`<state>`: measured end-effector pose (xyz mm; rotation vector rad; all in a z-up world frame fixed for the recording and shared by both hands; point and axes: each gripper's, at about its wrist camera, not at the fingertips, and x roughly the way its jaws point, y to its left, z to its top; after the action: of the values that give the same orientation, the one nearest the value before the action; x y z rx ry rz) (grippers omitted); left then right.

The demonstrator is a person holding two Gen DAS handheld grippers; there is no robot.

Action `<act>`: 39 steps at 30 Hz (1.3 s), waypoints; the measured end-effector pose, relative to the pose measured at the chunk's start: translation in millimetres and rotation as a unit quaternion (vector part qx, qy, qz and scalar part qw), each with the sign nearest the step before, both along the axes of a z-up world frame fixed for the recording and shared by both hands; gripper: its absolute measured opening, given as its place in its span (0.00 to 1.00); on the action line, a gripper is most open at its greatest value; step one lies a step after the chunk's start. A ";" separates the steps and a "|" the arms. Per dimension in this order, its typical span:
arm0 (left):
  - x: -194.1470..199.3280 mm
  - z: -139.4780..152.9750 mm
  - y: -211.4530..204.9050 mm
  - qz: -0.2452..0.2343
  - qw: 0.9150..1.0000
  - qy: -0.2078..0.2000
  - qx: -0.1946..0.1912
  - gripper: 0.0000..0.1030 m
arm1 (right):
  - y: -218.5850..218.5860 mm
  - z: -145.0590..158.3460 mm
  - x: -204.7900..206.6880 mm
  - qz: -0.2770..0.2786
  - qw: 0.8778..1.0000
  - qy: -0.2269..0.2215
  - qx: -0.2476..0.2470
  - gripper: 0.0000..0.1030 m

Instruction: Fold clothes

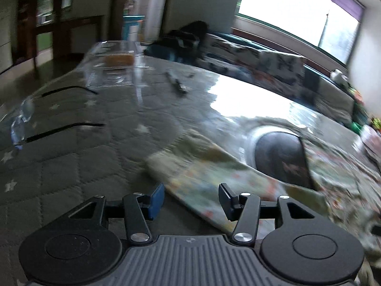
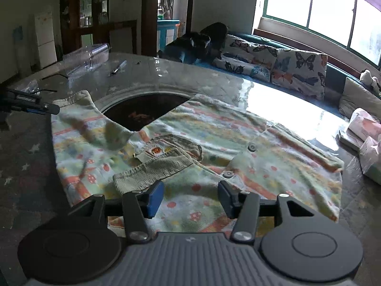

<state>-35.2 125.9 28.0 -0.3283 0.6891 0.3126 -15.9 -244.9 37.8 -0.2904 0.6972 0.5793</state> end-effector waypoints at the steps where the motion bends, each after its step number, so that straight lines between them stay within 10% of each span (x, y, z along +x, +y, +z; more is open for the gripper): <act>1: 1.3 -0.9 4.1 0.008 1.000 0.001 -0.001 0.52 | -1.1 1.1 -1.2 -0.001 1.000 -0.001 0.002 0.50; 12: 17.2 -5.6 15.8 0.039 0.999 0.006 0.001 0.50 | -6.8 5.8 -14.9 -0.005 1.000 -0.005 0.020 0.51; 22: 17.3 -3.4 18.2 0.055 0.998 -0.005 -0.010 0.05 | -21.9 8.1 -23.9 -0.029 0.999 -0.009 0.036 0.51; 31: 11.1 42.3 -51.8 -0.072 0.994 -0.070 -0.053 0.03 | -45.0 10.8 -31.3 -0.060 0.997 -0.013 0.052 0.51; 39: 19.8 65.9 -140.5 -0.213 0.967 -0.092 -0.102 0.02 | -71.0 16.0 -34.1 -0.095 0.993 -0.022 0.067 0.51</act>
<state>-15.4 -14.7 93.9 -0.3903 0.5910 -0.1987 -50.0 -315.9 53.8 -0.1093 0.6328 0.4357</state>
